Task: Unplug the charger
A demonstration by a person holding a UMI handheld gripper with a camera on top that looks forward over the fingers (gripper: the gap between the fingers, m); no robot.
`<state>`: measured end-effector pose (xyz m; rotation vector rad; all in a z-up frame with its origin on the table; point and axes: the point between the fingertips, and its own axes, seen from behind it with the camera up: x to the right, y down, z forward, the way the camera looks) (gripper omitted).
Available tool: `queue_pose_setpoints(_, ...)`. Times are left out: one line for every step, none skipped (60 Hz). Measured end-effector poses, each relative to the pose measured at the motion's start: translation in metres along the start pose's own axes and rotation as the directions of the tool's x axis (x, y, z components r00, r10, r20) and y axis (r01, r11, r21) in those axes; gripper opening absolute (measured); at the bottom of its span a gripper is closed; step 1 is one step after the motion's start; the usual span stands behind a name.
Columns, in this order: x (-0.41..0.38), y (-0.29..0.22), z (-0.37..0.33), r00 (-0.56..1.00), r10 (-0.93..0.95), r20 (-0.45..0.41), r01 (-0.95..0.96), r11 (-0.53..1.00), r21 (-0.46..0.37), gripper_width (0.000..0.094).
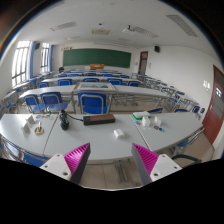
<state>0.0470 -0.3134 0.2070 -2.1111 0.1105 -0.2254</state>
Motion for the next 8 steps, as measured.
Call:
queue_pose_setpoints(0.000, 0.000, -0.002, 1.000, -0.001, -0.004, 0.001, 1.000, 0.001, 0.0852)
queue_pose_setpoints(0.000, 0.000, -0.003, 1.000, -0.003, -0.008, 0.003, 1.000, 0.003, 0.0853)
queue_pose_setpoints(0.000, 0.000, -0.006, 1.000, -0.006, -0.012, 0.006, 1.000, 0.005, 0.0853)
queue_pose_setpoints(-0.001, -0.001, -0.007, 1.000, -0.006, -0.012, 0.006, 1.000, 0.006, 0.0852)
queue_pose_setpoints(-0.002, -0.002, -0.008, 1.000, -0.005, -0.010, 0.005, 1.000, 0.008, 0.0852)
queue_pose_setpoints(-0.003, -0.003, -0.010, 1.000, -0.005, -0.009, 0.005, 1.000, 0.011, 0.0852)
queue_pose_setpoints(-0.004, -0.004, -0.011, 1.000, -0.004, -0.008, 0.005, 1.000, 0.013, 0.0852)
queue_pose_setpoints(-0.005, -0.005, -0.012, 1.000, -0.004, -0.007, 0.004, 1.000, 0.016, 0.0852)
